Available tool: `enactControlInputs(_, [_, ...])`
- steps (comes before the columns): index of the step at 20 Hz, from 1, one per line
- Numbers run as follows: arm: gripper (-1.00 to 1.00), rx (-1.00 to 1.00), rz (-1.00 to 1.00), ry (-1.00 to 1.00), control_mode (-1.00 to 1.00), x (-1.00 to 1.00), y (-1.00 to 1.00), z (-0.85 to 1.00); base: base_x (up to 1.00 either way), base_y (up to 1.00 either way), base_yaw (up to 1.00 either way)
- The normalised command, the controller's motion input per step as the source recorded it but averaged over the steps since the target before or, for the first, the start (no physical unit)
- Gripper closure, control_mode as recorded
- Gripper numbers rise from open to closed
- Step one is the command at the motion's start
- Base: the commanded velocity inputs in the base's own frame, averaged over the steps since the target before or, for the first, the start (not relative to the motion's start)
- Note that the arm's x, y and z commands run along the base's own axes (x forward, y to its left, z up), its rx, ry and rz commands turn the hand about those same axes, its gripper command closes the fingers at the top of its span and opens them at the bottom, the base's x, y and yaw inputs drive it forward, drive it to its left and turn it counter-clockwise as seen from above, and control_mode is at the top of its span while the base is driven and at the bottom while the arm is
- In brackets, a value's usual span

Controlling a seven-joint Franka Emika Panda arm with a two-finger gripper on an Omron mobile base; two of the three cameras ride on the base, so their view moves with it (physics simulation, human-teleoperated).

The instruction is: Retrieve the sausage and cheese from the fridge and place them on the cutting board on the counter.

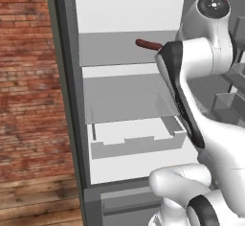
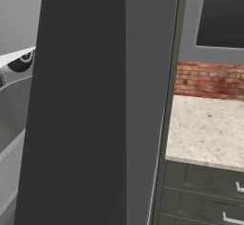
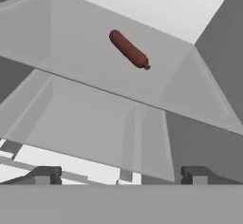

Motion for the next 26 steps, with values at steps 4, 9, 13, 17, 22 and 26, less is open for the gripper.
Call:
enactControlInputs(4, [-1.0,-0.02,0.05,-0.03,-1.0,0.79,-0.12,-0.01,0.0,0.0,0.0])
enactControlInputs(9, [-1.0,0.0,0.13,0.0,-1.0,0.7,-0.23,-0.06,0.0,0.0,0.0])
enactControlInputs(13, [-1.0,0.04,0.16,0.03,-1.0,0.77,-0.21,-0.22,0.0,0.0,0.0])
enactControlInputs(17, [-1.0,0.05,0.12,0.09,-1.0,0.95,0.0,-0.39,0.0,0.0,0.0])
enactControlInputs(22, [-1.0,0.02,0.03,0.02,-1.0,0.81,0.0,-0.11,0.0,0.0,0.0])
enactControlInputs(26, [-1.0,0.0,0.0,0.0,-1.0,0.68,0.0,0.01,0.0,0.0,0.0])
